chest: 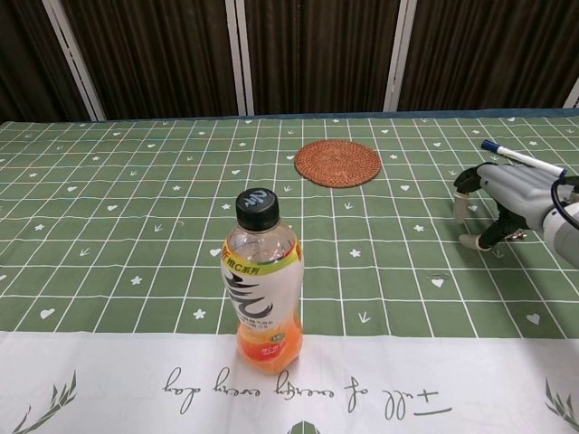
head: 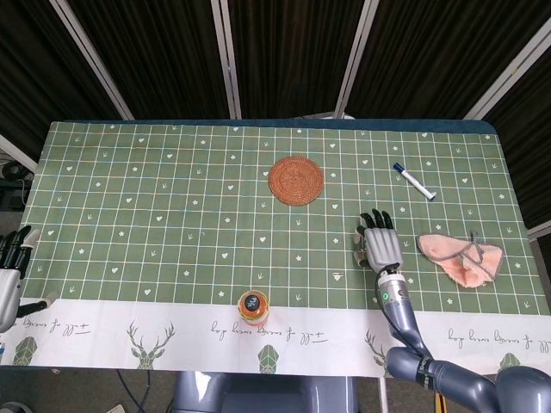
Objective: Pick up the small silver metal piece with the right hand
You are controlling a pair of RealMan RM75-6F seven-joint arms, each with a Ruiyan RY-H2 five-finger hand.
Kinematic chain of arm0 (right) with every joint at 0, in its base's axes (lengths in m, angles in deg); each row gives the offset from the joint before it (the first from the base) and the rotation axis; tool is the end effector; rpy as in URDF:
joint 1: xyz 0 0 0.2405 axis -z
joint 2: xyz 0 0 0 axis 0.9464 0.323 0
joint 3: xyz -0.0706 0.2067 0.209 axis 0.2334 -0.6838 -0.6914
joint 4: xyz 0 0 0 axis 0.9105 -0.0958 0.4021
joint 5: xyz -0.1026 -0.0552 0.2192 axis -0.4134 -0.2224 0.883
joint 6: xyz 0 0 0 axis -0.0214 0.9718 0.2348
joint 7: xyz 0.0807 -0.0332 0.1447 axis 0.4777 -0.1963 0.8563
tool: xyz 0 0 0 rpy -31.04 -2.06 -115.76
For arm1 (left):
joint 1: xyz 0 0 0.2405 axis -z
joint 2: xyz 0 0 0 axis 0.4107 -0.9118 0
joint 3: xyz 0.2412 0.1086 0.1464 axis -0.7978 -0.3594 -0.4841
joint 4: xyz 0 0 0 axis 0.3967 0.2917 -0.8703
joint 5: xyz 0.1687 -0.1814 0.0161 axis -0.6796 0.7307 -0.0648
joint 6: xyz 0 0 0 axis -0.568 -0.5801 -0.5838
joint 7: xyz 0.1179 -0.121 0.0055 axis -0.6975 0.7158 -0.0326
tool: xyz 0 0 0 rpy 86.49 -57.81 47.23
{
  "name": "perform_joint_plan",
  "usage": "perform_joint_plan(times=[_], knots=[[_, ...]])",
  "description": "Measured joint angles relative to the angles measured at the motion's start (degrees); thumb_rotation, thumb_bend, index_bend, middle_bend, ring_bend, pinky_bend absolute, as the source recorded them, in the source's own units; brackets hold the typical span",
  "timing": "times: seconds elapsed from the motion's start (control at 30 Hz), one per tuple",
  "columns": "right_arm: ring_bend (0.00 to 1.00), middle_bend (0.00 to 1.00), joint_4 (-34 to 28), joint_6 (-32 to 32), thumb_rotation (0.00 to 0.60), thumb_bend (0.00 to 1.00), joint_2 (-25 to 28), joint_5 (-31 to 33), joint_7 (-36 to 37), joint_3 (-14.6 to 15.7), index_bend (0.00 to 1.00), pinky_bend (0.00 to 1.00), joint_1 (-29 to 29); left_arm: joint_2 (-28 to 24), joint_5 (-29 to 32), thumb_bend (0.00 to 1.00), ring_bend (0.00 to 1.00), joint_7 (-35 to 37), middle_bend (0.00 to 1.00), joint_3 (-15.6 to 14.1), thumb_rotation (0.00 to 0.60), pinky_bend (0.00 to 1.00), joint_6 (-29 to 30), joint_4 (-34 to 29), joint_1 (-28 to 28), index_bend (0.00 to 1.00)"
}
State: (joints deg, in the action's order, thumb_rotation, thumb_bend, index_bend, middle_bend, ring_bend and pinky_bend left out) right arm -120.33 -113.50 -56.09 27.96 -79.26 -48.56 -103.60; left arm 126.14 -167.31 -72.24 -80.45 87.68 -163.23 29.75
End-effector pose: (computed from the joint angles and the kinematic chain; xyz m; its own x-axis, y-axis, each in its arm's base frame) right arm -0.2779 -0.4045 -0.0888 0.4065 -0.1857 0.8946 -0.9123 -0.0286 0.4086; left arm -0.3713 0.2204 0.1452 0.4604 -0.0200 0.8875 0.8877 0.0192 -0.4601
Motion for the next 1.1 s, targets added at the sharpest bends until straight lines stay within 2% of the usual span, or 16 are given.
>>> perform_joint_plan(times=[0.4, 0.57, 1.1], knots=[[0.0, 0.14, 1.0, 1.1, 0.6, 0.28, -0.6, 1.0, -0.8, 0.6, 0.5, 0.04, -0.1, -0.1, -0.1, 0.0, 0.0, 0.5, 0.0, 0.0, 0.6, 0.0, 0.0, -0.2, 0.0, 0.0], [0.0, 0.14, 1.6, 1.3, 0.6, 0.34, -0.8, 1.3, -1.0, 0.4, 0.5, 0.04, -0.3, -0.1, -0.1, 0.0, 0.0, 0.6, 0.0, 0.0, 0.6, 0.0, 0.0, -0.2, 0.0, 0.0], [0.0, 0.14, 0.7, 1.4, 0.6, 0.35, -0.6, 1.3, -0.7, 0.9, 0.48, 0.04, 0.1, -0.2, -0.3, 0.01, 0.0, 0.9, 0.0, 0.0, 0.6, 0.0, 0.1, -0.2, 0.1, 0.0]])
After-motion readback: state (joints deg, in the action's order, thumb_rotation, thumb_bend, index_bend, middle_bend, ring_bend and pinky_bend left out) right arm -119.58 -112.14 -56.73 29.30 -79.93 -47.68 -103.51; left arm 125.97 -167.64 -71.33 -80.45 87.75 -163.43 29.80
